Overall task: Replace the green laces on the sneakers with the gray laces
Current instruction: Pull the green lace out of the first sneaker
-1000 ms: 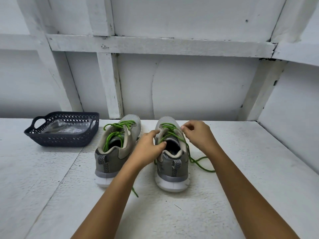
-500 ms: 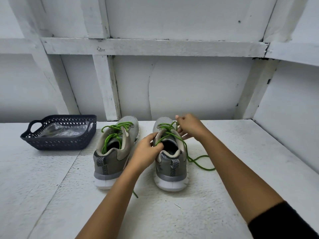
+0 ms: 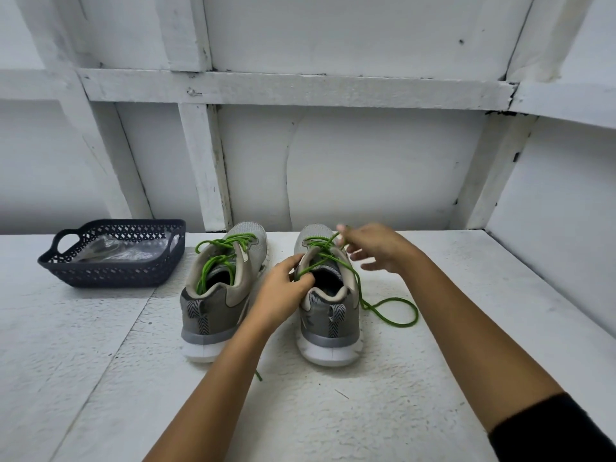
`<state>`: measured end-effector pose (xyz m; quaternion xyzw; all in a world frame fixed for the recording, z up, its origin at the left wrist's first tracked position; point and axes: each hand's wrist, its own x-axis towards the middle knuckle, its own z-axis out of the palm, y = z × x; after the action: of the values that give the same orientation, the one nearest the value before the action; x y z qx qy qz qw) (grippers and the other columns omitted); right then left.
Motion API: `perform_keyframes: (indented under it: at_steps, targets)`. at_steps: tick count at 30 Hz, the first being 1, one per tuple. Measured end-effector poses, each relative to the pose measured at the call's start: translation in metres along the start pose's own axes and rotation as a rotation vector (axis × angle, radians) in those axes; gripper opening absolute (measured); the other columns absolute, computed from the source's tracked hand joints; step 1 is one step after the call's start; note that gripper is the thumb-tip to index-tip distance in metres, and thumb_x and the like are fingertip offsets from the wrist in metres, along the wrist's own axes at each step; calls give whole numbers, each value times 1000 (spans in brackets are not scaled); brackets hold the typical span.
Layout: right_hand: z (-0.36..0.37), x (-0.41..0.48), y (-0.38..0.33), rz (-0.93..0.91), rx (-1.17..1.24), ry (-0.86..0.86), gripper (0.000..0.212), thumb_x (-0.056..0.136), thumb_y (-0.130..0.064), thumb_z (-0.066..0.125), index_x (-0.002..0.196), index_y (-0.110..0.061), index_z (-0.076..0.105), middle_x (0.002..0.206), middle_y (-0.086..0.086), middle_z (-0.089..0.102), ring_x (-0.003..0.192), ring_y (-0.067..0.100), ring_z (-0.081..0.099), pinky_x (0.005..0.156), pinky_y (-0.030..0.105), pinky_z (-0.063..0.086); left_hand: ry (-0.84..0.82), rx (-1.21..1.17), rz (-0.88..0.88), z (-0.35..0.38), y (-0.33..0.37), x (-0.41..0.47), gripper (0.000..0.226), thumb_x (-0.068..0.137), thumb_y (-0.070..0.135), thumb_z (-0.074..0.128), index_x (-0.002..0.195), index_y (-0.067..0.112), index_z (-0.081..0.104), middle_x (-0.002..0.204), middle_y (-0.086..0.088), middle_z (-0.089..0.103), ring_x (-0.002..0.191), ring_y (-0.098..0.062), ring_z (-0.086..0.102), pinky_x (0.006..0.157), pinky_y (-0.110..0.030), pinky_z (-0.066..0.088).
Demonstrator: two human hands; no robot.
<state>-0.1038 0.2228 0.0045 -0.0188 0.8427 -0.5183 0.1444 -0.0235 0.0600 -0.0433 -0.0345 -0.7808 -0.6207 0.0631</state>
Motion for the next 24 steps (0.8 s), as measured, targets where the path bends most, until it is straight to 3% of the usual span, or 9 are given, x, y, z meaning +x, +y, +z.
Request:
perform_keyframes:
  at_steps: [2, 5, 8, 11, 12, 14, 17, 21, 24]
  targets:
    - [2, 0, 6, -34, -120, -31, 33, 91, -33, 59, 100, -3, 67, 85, 2, 61, 73, 9, 53, 67, 26, 41, 0, -9, 9, 1, -1, 0, 32, 87, 4, 52, 111, 22, 62, 97, 8, 65, 95, -14, 63, 79, -16, 49]
    - [-4, 1, 3, -112, -37, -4, 20, 93, -20, 57, 89, -2, 66, 68, 0, 60, 57, 4, 54, 55, 18, 44, 15, -13, 25, 3, -2, 0, 29, 77, 18, 52, 101, 32, 61, 96, 8, 66, 96, -17, 64, 87, -29, 50]
    - [-14, 7, -6, -132, 335, 85, 25, 96, -15, 53, 74, -6, 59, 52, -1, 60, 40, 2, 55, 46, 16, 50, 15, -23, 37, 2, -4, 1, 35, 86, 4, 52, 95, 37, 60, 92, 13, 65, 93, -14, 63, 86, -28, 50]
    - [-17, 12, -6, -48, 747, 146, 27, 92, -23, 60, 69, -10, 54, 44, -3, 55, 37, 5, 51, 43, 16, 48, 16, -27, 39, 2, -3, 1, 35, 86, 2, 52, 99, 34, 60, 92, 19, 64, 92, -10, 63, 82, -20, 49]
    - [-16, 13, -2, -9, 723, 123, 28, 90, -28, 62, 70, -10, 55, 45, -3, 52, 38, 6, 48, 43, 17, 47, 17, -29, 42, 2, -4, 1, 33, 86, 5, 53, 100, 34, 61, 92, 20, 64, 90, -8, 63, 80, -17, 49]
    - [-10, 10, 10, 44, 453, -3, 29, 87, -35, 65, 77, -9, 60, 53, -2, 48, 46, 8, 44, 45, 19, 45, 18, -34, 50, 2, -3, 0, 32, 86, 5, 53, 100, 33, 61, 91, 22, 63, 87, -5, 62, 76, -12, 48]
    - [-2, 3, 18, -48, 155, -124, 19, 90, -24, 62, 80, -8, 60, 60, -2, 47, 51, 8, 43, 47, 17, 41, 25, -28, 47, 2, -4, 1, 34, 88, 1, 51, 105, 29, 60, 93, 20, 62, 87, -5, 61, 75, -11, 48]
    - [-7, 1, 1, -108, 413, 84, 29, 102, -16, 38, 78, -7, 51, 64, 8, 59, 44, 8, 58, 44, 19, 49, 24, -40, 38, 1, -5, 1, 34, 89, 1, 51, 109, 27, 60, 94, 22, 63, 80, 7, 61, 74, -10, 48]
    - [-17, 9, -5, -62, 642, 253, 31, 103, -18, 30, 78, -10, 45, 65, 11, 57, 46, 15, 55, 42, 20, 48, 17, -46, 51, 2, -4, 0, 35, 89, 0, 50, 100, 31, 61, 87, 24, 62, 72, 14, 60, 73, -9, 47]
